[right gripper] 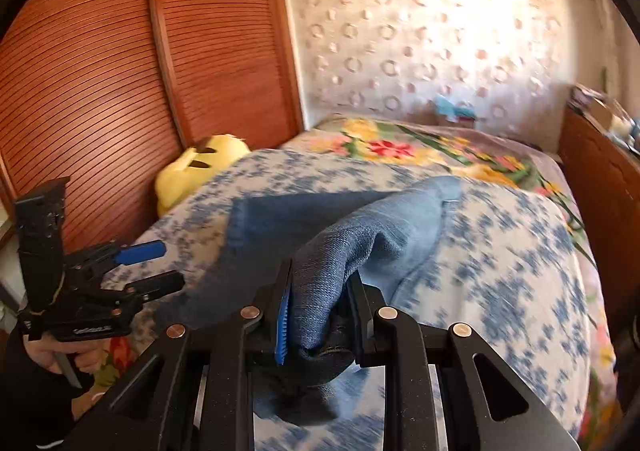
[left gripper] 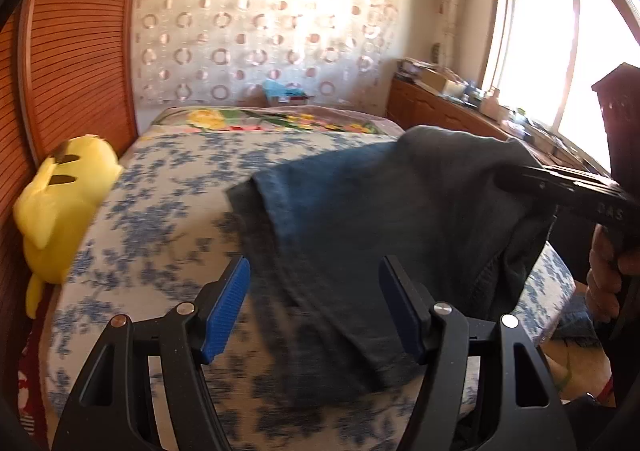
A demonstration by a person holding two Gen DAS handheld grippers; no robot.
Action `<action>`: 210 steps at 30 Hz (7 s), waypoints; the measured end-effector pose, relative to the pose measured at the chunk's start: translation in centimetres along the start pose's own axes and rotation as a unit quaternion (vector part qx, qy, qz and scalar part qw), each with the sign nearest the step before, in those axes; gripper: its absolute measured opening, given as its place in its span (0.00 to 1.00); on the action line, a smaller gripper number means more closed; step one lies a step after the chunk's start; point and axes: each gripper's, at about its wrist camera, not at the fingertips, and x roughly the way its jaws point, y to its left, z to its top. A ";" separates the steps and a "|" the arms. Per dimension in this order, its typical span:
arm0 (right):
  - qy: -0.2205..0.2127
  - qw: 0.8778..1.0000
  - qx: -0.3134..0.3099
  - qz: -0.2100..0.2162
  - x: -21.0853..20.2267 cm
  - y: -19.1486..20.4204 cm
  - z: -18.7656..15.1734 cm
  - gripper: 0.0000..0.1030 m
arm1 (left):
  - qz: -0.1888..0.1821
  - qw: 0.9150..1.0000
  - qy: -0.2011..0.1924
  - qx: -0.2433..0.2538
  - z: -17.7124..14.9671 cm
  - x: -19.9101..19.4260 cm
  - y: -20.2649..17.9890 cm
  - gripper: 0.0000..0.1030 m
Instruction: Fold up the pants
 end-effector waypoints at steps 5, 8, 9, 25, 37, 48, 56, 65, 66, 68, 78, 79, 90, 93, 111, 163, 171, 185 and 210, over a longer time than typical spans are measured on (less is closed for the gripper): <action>0.007 0.999 -0.025 0.028 2.0 2.3 0.4 0.23 | 0.026 1.000 -0.003 -0.016 -0.1 -0.7 2.8 0.66; 0.008 0.998 -0.035 0.051 2.9 3.5 0.8 0.23 | 0.038 0.999 -0.002 -0.023 -0.3 -0.8 4.0 0.66; 0.009 0.997 -0.043 0.060 3.0 4.2 0.7 0.23 | 0.041 0.999 -0.002 -0.028 -0.4 -0.8 4.5 0.66; 0.099 0.983 -0.073 0.135 9.7 6.0 -2.3 0.26 | 0.061 0.997 -0.009 -0.048 -0.2 -1.2 6.7 0.66; 0.077 0.987 -0.069 0.122 5.3 7.6 -0.9 0.46 | 0.057 0.997 -0.006 -0.043 -0.3 -1.0 6.0 0.66; 0.030 0.998 -0.041 0.034 1.7 3.8 -1.0 0.46 | 0.031 0.999 -0.018 -0.036 0.3 -1.9 3.7 0.66; 0.081 0.996 -0.020 0.033 4.9 5.0 -3.4 0.46 | 0.002 1.000 -0.019 -0.005 0.7 -2.1 0.5 0.66; 0.079 0.996 -0.020 0.032 3.8 5.5 -3.6 0.46 | 0.047 0.997 0.047 0.024 -2.6 -0.8 1.2 0.66; 0.077 0.996 -0.018 0.032 3.7 5.7 -3.5 0.46 | 0.050 0.997 0.052 0.028 -3.0 -0.7 1.5 0.66; 0.073 0.997 -0.015 0.031 3.8 5.0 -3.6 0.46 | 0.058 0.996 0.061 0.033 -3.6 -0.5 1.6 0.66; 0.084 0.996 -0.012 0.034 5.4 4.1 -4.7 0.46 | 0.070 0.994 0.075 0.029 -4.9 0.1 2.3 0.66; 0.083 0.996 -0.011 0.036 5.4 4.0 -4.6 0.46 | 0.069 0.994 0.074 0.030 -4.8 0.1 2.3 0.66; 0.041 0.999 -0.007 0.013 5.7 1.8 -2.9 0.55 | 0.054 0.998 0.018 0.033 0.6 -0.8 3.4 0.66; 0.026 1.000 -0.007 0.001 6.4 1.1 -2.3 0.62 | 0.050 0.998 0.017 0.034 2.1 0.3 3.5 0.66; 0.047 0.999 0.012 -0.003 10.3 0.8 -3.2 0.64 | 0.019 0.998 0.051 0.037 7.7 7.9 2.8 0.66; 0.012 0.999 0.017 0.043 8.6 2.9 -2.7 0.40 | 0.024 0.999 0.022 0.043 4.8 3.9 3.3 0.58; 0.036 0.996 0.003 0.078 8.7 4.2 -3.3 0.26 | 0.012 0.997 0.045 0.056 1.6 3.0 1.5 0.58; 0.050 0.996 -0.021 0.065 9.9 5.2 -4.3 0.26 | 0.019 0.996 0.075 0.042 -2.8 3.3 1.9 0.58; 0.112 0.992 -0.034 0.036 18.2 1.6 1.5 0.27 | 0.021 0.997 0.073 0.008 -3.6 2.7 3.4 0.60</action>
